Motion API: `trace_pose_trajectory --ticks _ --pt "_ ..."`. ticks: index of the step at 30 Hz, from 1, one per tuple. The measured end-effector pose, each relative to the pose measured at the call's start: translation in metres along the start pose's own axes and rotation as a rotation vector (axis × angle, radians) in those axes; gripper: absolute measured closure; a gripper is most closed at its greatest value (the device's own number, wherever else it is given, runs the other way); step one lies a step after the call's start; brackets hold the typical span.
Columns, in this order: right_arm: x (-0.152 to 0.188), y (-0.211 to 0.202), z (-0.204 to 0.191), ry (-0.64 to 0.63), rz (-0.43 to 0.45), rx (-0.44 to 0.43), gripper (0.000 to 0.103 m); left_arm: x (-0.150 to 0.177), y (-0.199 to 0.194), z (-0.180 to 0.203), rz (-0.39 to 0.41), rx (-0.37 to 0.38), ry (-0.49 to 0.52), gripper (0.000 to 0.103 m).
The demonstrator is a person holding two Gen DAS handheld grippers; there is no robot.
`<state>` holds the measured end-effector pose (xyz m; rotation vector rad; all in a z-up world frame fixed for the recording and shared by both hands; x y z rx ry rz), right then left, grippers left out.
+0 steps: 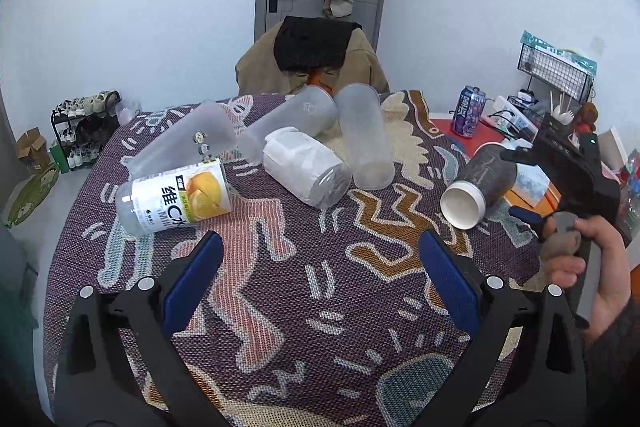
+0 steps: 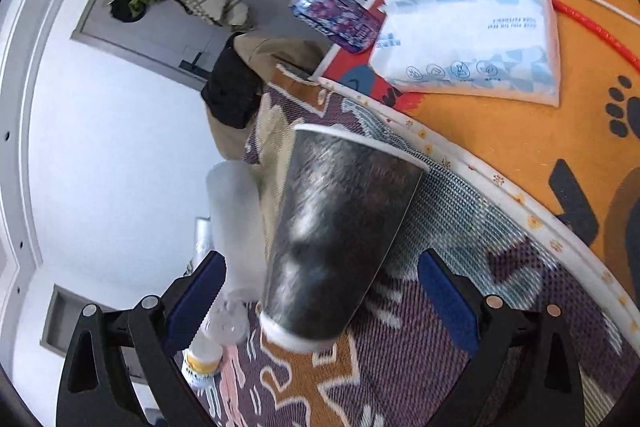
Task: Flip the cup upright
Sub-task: 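Move the right gripper toward the black paper cup lying on its side, then close the right gripper around the black paper cup's body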
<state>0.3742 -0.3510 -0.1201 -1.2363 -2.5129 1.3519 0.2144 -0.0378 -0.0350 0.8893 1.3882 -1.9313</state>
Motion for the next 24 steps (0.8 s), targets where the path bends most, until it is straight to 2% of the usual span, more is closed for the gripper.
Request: trace_pose_trajectory --ticks 4,8,9,11,24 --pt "-0.006 0.024 0.001 0.040 -0.021 0.029 0.009 0.003 0.005 -0.003 -0.011 -0.007 -0.013 0.006" --pt "-0.012 0.043 -0.004 0.024 -0.020 0.050 0.018 0.006 0.009 -0.006 -0.023 -0.012 -0.027 0.006" --pt "-0.013 0.044 -0.006 0.021 -0.024 0.036 0.025 0.007 0.010 -0.006 -0.027 -0.013 -0.031 0.006" --pt "-0.012 0.047 -0.009 0.032 -0.060 0.007 0.026 0.009 0.008 -0.007 -0.030 -0.009 -0.038 0.006" --pt "0.023 -0.016 -0.016 -0.051 -0.043 -0.086 0.027 0.011 -0.025 -0.001 0.003 0.012 -0.046 0.006"
Point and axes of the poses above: each gripper's, at about its wrist camera, not at the fingertips, and y roughly the way its jaws point, z to its right, x to its underside, the point moved 5 cm from there along y, roughly the way its jaws point, and after that the axes turned 14 degrees about x, right-handed, at the moved point
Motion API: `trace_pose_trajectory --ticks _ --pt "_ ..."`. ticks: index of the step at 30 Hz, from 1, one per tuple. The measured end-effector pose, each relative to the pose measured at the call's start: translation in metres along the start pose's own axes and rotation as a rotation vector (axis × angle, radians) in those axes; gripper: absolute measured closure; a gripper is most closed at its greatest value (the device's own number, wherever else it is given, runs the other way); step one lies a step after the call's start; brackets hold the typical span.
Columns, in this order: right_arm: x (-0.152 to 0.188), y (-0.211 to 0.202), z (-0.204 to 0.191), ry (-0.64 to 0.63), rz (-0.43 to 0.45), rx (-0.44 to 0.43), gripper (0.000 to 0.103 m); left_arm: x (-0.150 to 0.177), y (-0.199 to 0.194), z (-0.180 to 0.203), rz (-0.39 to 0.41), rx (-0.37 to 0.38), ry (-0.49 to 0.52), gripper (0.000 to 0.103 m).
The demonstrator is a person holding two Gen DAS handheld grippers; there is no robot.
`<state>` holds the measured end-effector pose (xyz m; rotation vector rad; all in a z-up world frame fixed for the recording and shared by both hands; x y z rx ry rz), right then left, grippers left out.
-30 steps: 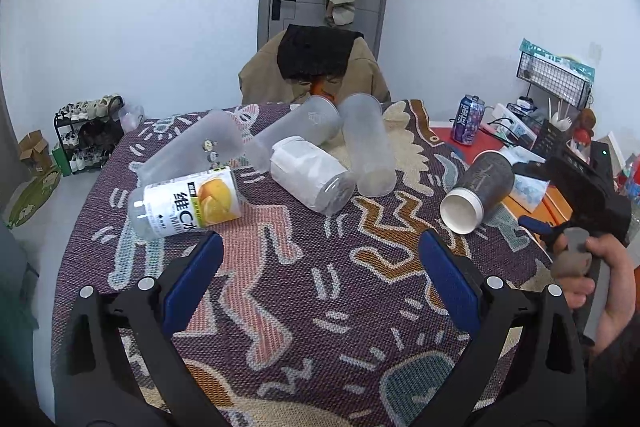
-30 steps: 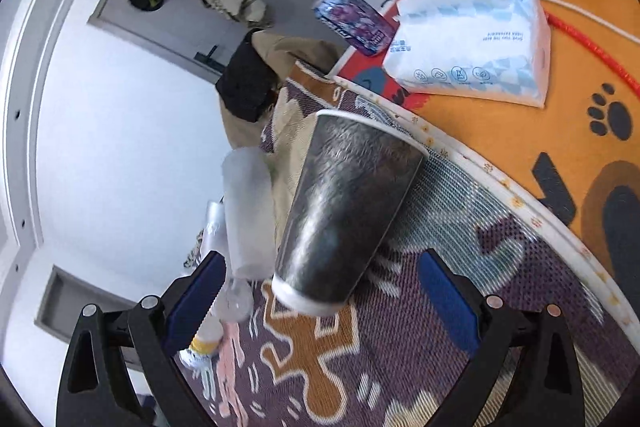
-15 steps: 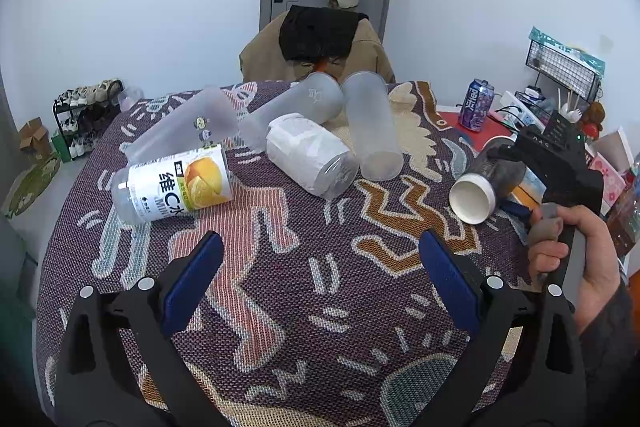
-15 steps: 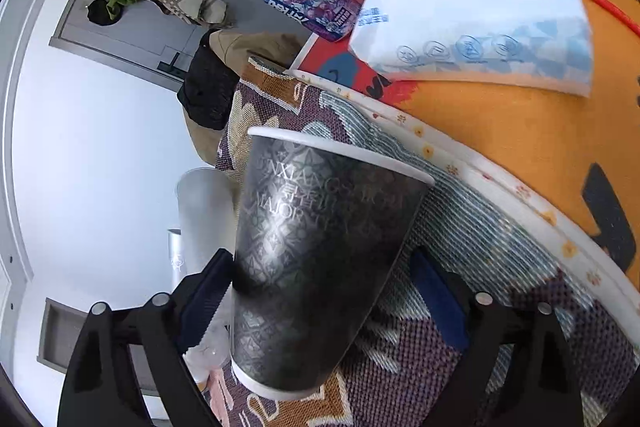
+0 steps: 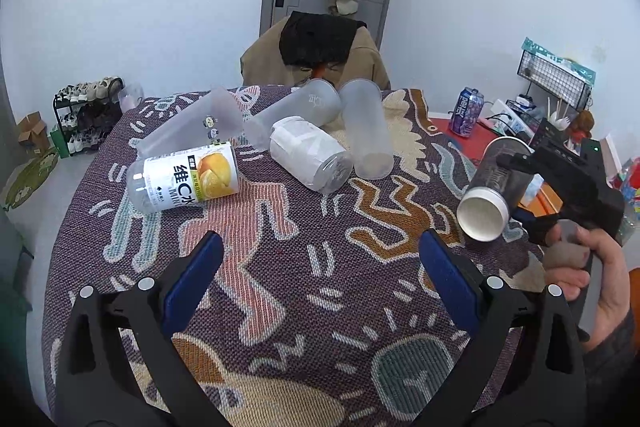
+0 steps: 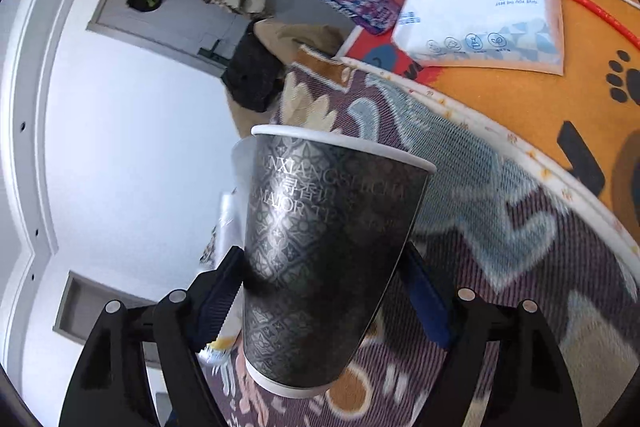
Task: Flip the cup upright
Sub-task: 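Close the right gripper around the black paper cup's body, then lift the black cup with the right gripper and rotate it rim-up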
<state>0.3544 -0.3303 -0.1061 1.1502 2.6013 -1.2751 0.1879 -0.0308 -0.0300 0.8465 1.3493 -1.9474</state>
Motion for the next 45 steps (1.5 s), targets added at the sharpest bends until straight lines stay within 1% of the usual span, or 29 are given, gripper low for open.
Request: trace_pose_trajectory --ticks 5,9,12,16,20,22,27,34,37,38,39,41,43,45 --pt "0.028 -0.023 -0.010 -0.064 -0.021 -0.031 0.027 0.005 -0.018 -0.001 0.013 0.006 -0.012 0.006" --pt "0.053 -0.035 -0.017 -0.114 -0.057 -0.048 0.027 0.010 -0.032 -0.002 0.019 0.012 -0.017 0.006" --pt "0.075 -0.039 -0.022 -0.149 -0.095 -0.061 0.027 0.016 -0.042 -0.004 0.022 0.017 -0.025 0.006" --pt "0.094 -0.044 -0.028 -0.178 -0.121 -0.073 0.027 0.024 -0.052 -0.007 0.021 0.023 -0.036 0.006" --pt "0.116 -0.046 -0.033 -0.225 -0.166 -0.075 0.027 0.033 -0.057 -0.009 0.011 0.026 -0.042 0.006" --pt "0.126 -0.045 -0.035 -0.249 -0.194 -0.070 0.027 0.037 -0.059 -0.011 0.005 0.026 -0.044 0.006" --pt "0.148 -0.040 -0.038 -0.330 -0.250 -0.021 0.027 0.045 -0.063 -0.017 -0.004 0.023 -0.056 0.006" --pt "0.172 -0.028 -0.041 -0.448 -0.300 0.048 0.026 0.052 -0.064 -0.022 -0.019 0.013 -0.065 0.006" --pt "0.180 -0.018 -0.041 -0.488 -0.319 0.071 0.023 0.053 -0.062 -0.023 -0.027 0.012 -0.068 0.006" --pt "0.181 -0.016 -0.040 -0.480 -0.321 0.057 0.017 0.054 -0.062 -0.023 -0.029 0.012 -0.068 0.006" --pt "0.181 -0.015 -0.039 -0.466 -0.327 0.034 0.007 0.054 -0.062 -0.023 -0.030 0.012 -0.067 0.006" --pt "0.180 -0.019 -0.038 -0.465 -0.312 -0.030 0.008 0.053 -0.062 -0.021 -0.031 0.012 -0.061 0.006" --pt "0.180 -0.024 -0.037 -0.479 -0.295 -0.076 0.008 0.052 -0.060 -0.020 -0.034 0.011 -0.055 0.006" --pt "0.177 -0.026 -0.035 -0.483 -0.281 -0.098 0.008 0.052 -0.057 -0.018 -0.036 0.012 -0.055 0.006"
Point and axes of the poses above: each gripper's, at about its wrist camera, not at the fingertips, and y roughly the way its jaws point, z to its right, x to its underside, the point moved 5 cm from there along y, roughly the way its jaws point, and after that the axes turned 14 degrees about x, right-handed, at the moved point
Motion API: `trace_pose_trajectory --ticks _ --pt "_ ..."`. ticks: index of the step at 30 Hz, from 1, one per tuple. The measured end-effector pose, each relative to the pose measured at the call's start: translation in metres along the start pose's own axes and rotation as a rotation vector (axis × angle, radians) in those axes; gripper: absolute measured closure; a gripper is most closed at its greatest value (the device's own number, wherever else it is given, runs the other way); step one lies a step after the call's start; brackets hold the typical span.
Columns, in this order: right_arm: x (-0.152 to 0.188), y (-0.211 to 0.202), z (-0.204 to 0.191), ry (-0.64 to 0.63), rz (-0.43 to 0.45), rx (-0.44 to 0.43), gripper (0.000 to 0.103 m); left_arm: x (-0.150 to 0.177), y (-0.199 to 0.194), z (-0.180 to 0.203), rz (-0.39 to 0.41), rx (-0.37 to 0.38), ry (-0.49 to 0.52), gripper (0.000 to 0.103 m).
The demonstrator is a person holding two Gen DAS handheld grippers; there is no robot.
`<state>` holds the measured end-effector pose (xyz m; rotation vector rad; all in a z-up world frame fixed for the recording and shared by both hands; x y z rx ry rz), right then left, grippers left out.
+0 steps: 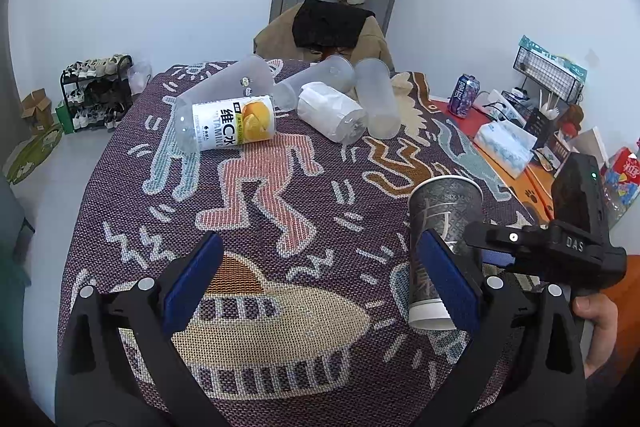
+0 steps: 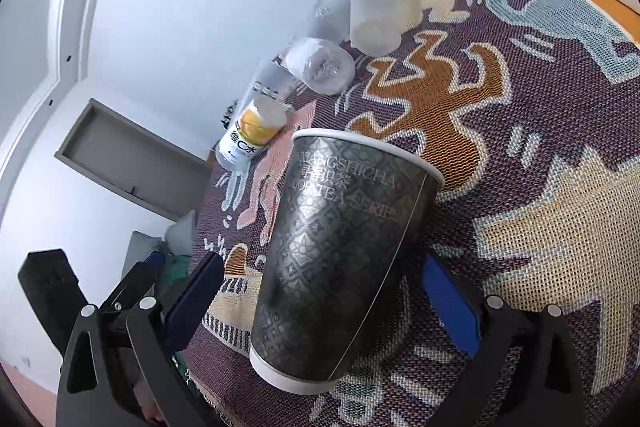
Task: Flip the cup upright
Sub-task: 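Lift the black cup with the right gripper and rotate it rim-up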
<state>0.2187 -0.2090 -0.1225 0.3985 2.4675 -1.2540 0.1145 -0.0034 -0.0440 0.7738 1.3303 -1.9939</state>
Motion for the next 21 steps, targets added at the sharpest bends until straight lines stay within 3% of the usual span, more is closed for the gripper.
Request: trace_pose_trajectory --ticks 13,21 --pt "0.026 -0.033 0.023 -0.012 0.134 -0.102 0.007 -0.008 0.014 0.022 -0.022 0.037 0.043 0.006" --pt "0.050 -0.058 0.054 -0.019 0.174 -0.032 0.008 -0.012 0.040 0.051 -0.081 0.096 0.096 0.006"
Point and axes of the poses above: each gripper's, at about its wrist camera, not at the fingertips, and y roughly the way its jaws point, z to its right, x to its underside, the point moved 5 cm from there along y, roughly the way its jaws point, and after that the axes turned 14 degrees about x, right-handed, at the moved point
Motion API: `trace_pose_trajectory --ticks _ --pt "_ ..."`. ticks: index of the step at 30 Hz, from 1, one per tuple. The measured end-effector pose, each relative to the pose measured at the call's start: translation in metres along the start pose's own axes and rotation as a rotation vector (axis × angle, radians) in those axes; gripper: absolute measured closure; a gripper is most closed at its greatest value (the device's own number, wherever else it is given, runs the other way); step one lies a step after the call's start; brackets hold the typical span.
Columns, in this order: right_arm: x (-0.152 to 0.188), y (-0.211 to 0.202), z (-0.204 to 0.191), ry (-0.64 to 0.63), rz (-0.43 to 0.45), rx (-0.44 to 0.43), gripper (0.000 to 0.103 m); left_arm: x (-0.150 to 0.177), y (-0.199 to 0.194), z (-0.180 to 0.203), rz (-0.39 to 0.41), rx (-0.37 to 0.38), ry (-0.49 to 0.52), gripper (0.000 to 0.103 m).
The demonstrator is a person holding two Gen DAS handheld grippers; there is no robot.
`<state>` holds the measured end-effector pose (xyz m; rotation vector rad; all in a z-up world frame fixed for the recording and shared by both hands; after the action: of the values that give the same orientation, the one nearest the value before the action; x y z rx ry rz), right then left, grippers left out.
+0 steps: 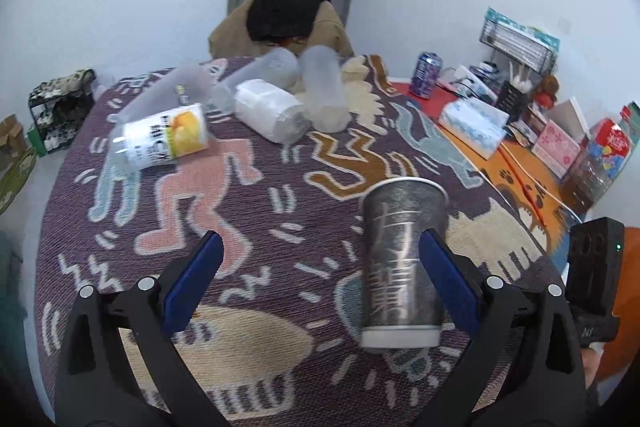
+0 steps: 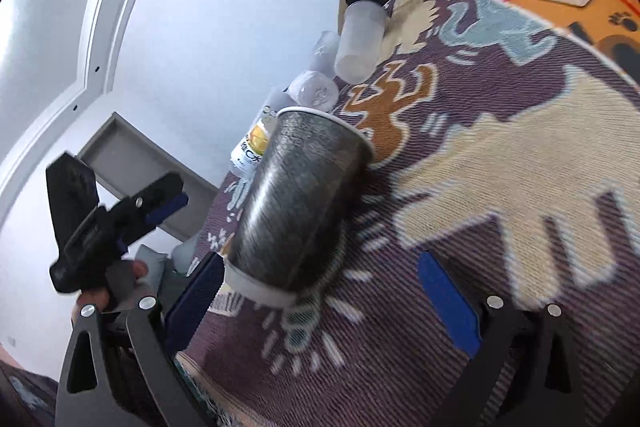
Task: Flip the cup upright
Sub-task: 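Lift the black cup with the right gripper and rotate it rim-up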
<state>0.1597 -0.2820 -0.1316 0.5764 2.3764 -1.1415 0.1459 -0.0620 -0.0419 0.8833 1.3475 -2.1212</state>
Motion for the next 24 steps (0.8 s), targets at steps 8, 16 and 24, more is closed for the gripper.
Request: trace_pose_trajectory --ticks 8,16,24 --pt "0.005 -0.029 0.021 0.006 0.055 0.059 0.008 -0.001 0.039 0.027 -0.105 0.079 0.031 0.006" --pt "0.002 -0.050 0.033 0.015 0.103 0.107 0.008 0.004 0.088 0.042 -0.262 0.120 0.033 0.006" --pt "-0.001 -0.055 0.039 0.021 0.117 0.135 0.008 -0.004 0.117 0.038 -0.337 0.136 -0.001 0.006"
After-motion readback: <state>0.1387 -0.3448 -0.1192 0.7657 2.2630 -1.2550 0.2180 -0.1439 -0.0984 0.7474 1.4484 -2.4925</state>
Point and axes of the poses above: each gripper's, at about its wrist camera, not at the fingertips, and y roughly the way its jaws point, z to its right, x to its underside, the point moved 5 cm from there along y, roughly the way its jaws point, and after that the axes turned 14 degrees about x, right-handed, at the moved point
